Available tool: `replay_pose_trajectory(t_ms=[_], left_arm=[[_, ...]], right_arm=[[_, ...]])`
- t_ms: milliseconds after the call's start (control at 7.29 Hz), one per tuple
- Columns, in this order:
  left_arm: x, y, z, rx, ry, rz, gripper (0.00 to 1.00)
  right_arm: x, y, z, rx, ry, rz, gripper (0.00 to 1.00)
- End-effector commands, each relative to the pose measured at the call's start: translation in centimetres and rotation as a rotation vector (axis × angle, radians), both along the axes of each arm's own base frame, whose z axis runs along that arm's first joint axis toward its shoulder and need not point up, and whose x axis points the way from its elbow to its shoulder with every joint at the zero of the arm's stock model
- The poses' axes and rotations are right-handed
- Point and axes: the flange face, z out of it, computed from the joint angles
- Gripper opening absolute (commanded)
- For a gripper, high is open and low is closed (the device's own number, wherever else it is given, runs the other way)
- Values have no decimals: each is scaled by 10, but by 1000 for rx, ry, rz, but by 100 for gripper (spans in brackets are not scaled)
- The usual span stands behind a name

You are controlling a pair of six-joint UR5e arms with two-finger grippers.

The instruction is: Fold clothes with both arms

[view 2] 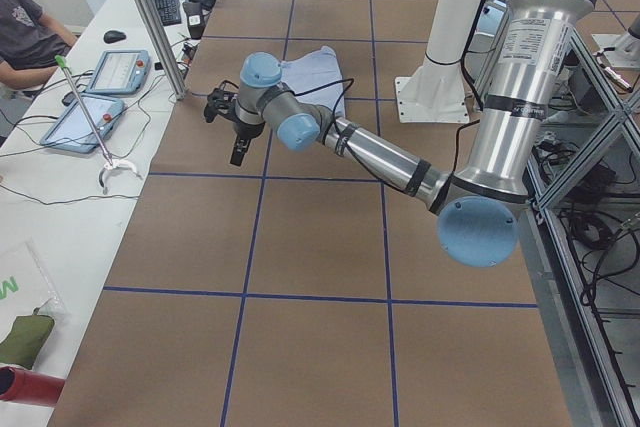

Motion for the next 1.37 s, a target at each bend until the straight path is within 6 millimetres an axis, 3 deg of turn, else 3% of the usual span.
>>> replay_pose_trajectory(t_ms=[0, 274, 549, 686, 823, 960, 1234], left_arm=[[-68, 3, 41, 14, -105, 28, 99], [-125, 25, 94, 58, -187, 73, 99], [-170, 43, 145, 16, -196, 65, 99], [-167, 53, 150, 11, -142, 84, 99], [-180, 53, 148, 22, -137, 58, 99], [-187, 54, 140, 60, -138, 40, 99], [-187, 61, 173, 2, -138, 42, 99]], right_arm=[[107, 4, 85, 37, 23, -38, 100], [181, 17, 136, 67, 73, -91, 100], [215, 66, 210, 27, 86, -114, 100], [230, 94, 235, -2, 78, -95, 100], [231, 113, 253, -32, 77, -92, 100], [241, 120, 262, -51, 67, -76, 100], [250, 154, 288, -94, 66, -63, 100]])
